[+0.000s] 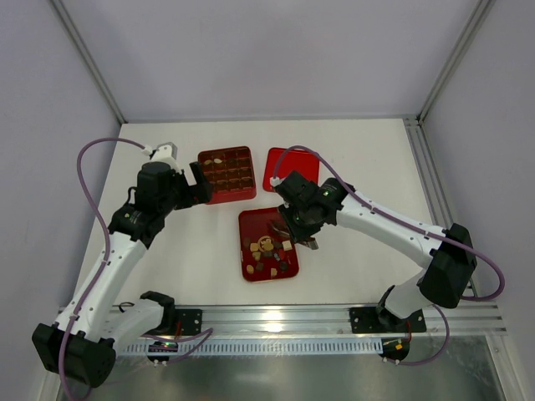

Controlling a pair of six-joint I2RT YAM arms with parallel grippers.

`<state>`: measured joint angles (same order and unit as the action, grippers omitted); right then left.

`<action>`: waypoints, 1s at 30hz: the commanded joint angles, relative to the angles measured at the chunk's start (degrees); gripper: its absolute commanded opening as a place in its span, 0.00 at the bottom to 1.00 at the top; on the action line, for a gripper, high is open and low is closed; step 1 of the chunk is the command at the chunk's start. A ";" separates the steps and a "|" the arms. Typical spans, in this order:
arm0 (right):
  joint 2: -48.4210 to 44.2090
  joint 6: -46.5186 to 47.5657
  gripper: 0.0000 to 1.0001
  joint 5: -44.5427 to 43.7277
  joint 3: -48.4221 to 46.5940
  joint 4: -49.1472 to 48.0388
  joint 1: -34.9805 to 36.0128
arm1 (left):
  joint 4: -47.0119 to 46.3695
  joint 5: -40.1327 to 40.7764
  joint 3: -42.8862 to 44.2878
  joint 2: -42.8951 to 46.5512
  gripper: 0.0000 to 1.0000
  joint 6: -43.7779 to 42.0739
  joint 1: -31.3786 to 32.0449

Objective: Pack the chocolate

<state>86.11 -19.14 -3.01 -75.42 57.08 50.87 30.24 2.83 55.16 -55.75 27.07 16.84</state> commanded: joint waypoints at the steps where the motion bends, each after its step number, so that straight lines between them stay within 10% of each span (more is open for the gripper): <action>1: -2.26 0.59 0.31 -0.07 -2.71 -0.04 -0.07 | -1.85 -0.55 0.04 0.82 1.00 0.70 -0.32; 30: 3.80 1.82 0.31 -0.86 -19.49 -1.27 -1.56 | -2.03 -0.72 0.04 0.73 1.00 0.79 -0.23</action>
<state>87.99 -18.72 -3.27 -90.13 58.57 50.26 30.24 2.74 55.16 -55.77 27.24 16.84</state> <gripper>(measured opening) 0.316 0.996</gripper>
